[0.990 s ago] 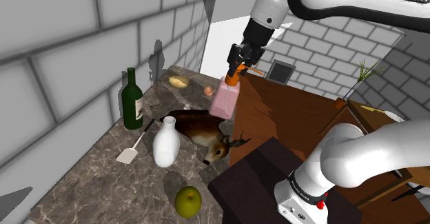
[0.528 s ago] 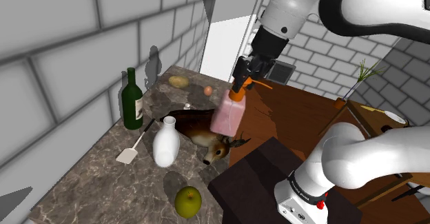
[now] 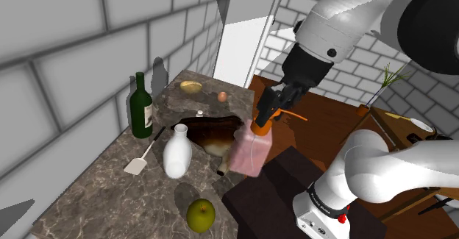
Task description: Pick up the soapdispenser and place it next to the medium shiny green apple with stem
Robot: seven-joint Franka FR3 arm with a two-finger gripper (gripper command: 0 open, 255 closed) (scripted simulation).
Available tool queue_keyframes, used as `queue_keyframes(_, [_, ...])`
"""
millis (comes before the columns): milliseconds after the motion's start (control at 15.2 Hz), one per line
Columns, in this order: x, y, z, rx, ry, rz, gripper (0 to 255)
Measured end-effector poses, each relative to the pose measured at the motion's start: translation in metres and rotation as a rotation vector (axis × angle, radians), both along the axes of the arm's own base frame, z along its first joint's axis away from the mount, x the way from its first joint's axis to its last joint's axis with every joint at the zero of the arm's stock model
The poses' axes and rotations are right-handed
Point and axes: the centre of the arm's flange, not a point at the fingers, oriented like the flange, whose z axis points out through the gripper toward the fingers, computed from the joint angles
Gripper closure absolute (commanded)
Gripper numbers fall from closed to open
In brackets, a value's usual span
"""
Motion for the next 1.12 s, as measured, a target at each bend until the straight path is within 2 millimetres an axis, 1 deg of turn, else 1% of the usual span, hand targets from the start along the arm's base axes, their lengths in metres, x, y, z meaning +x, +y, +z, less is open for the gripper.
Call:
queue_keyframes(66, [-0.013,0.008,0.0,0.0,0.0,0.0,255])
queue_keyframes(198, [-0.03,0.025,-0.003,0.0,0.0,0.0,255])
queue_keyframes(594, [-0.098,0.07,0.001,0.0,0.0,0.0,255])
queue_keyframes(660, [-0.103,0.075,-0.004,0.0,0.0,0.0,255])
queue_keyframes(792, [-0.107,0.077,-0.012,0.0,0.001,-0.001,255])
queue_keyframes(1122, [-0.108,0.079,-0.037,0.0,0.001,-0.001,255])
